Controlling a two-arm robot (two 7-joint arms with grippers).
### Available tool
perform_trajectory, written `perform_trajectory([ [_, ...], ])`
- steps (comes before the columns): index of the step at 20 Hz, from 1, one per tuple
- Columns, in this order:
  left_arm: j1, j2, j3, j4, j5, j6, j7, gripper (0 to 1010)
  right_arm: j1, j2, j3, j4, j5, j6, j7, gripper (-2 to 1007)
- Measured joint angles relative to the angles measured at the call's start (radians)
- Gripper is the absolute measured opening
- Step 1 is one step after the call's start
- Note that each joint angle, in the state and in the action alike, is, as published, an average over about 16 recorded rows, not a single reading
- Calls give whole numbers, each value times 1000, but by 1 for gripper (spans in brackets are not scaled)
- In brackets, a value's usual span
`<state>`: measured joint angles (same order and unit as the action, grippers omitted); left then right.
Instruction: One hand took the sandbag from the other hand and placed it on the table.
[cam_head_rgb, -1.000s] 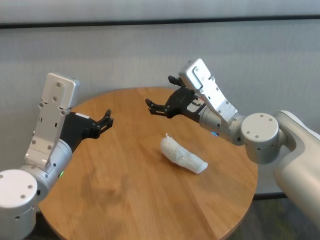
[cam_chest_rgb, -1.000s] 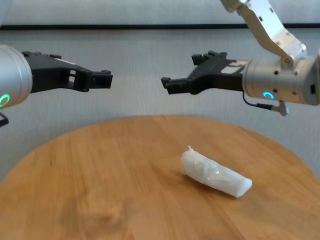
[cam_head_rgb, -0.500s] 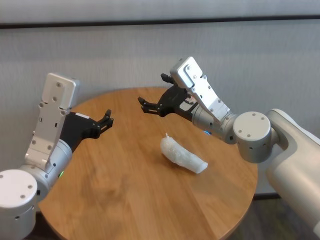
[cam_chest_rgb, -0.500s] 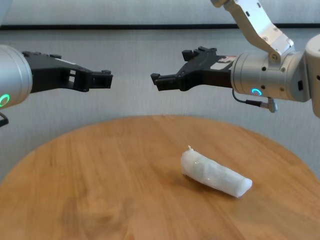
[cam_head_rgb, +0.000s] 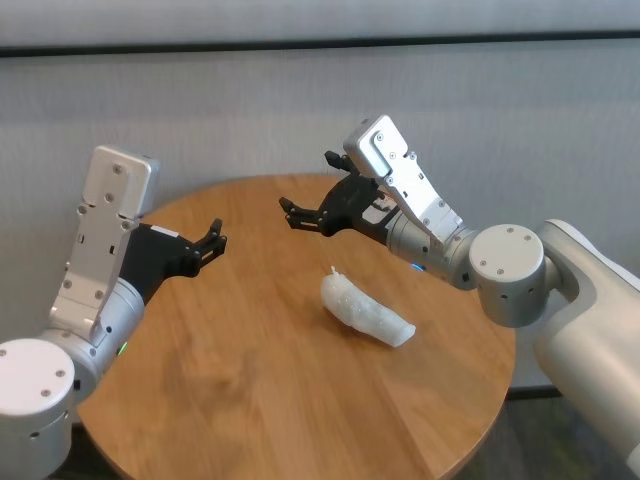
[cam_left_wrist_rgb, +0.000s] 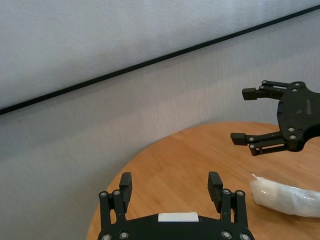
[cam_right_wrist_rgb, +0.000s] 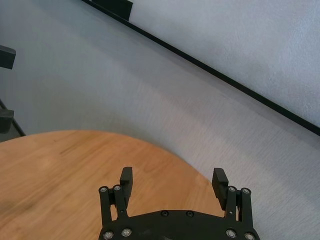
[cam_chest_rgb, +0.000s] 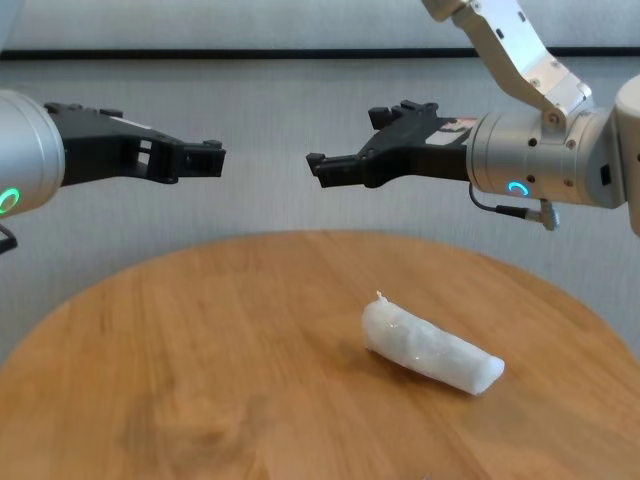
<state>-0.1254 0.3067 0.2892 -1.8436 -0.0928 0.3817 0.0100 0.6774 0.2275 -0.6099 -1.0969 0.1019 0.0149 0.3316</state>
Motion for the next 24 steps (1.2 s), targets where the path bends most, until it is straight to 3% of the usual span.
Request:
perform_trajectory([
  [12,0,0,0,0,0,0,0,1000,-43,7,26,-70,-14,7,15,1001],
  [24,0,0,0,0,0,0,0,1000,-76,20,30,-119,-28,39,29,1001],
])
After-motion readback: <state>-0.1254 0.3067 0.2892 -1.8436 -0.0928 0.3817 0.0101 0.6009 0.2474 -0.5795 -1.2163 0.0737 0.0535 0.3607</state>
